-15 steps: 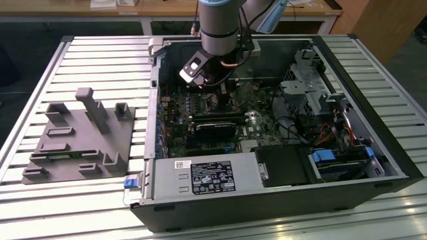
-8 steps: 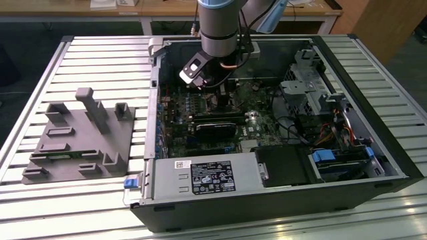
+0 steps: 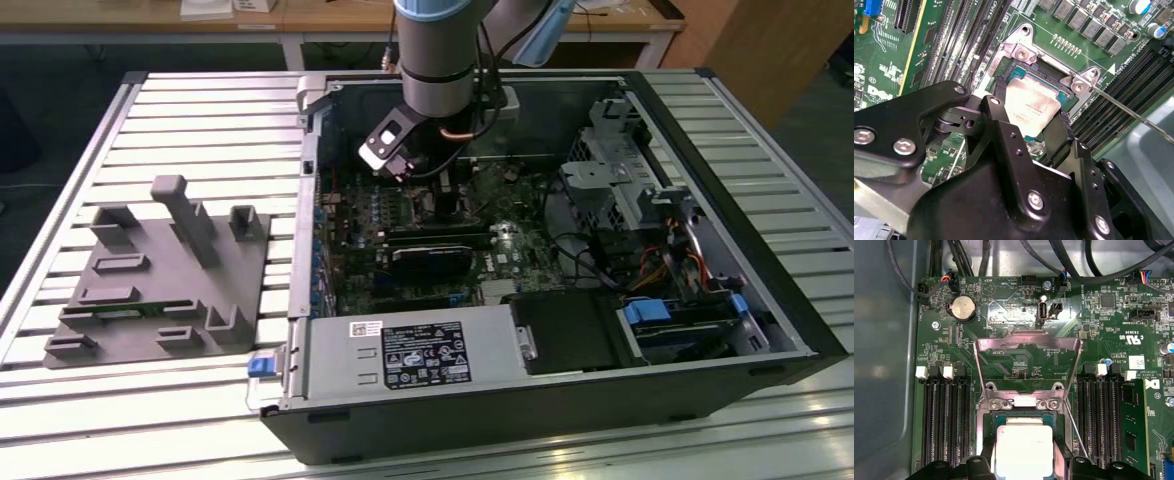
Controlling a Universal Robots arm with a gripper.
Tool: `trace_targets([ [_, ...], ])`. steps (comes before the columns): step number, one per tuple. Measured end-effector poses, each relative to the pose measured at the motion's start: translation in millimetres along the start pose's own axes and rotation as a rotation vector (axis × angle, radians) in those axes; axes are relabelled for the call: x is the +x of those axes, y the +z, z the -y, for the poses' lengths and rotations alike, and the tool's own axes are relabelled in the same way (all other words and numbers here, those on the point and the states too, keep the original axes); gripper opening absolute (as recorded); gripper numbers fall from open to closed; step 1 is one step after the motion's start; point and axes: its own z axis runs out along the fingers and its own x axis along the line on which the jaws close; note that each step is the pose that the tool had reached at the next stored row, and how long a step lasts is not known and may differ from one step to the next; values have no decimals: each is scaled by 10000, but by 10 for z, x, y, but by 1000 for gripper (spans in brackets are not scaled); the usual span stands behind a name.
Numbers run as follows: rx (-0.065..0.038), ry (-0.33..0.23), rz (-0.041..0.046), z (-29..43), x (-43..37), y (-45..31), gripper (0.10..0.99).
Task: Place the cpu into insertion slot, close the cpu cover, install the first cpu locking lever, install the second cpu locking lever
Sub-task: 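Place the cpu into insertion slot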
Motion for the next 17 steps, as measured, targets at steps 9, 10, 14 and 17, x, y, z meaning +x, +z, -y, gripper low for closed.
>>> trace_targets([
  [9,-4,1,-5,0,1,3,541],
  [10,-6,1,-8,-1,2,5,553],
  [14,-3,0,-5,0,1,4,612],
  [17,0,0,1,0,0,-3,612],
])
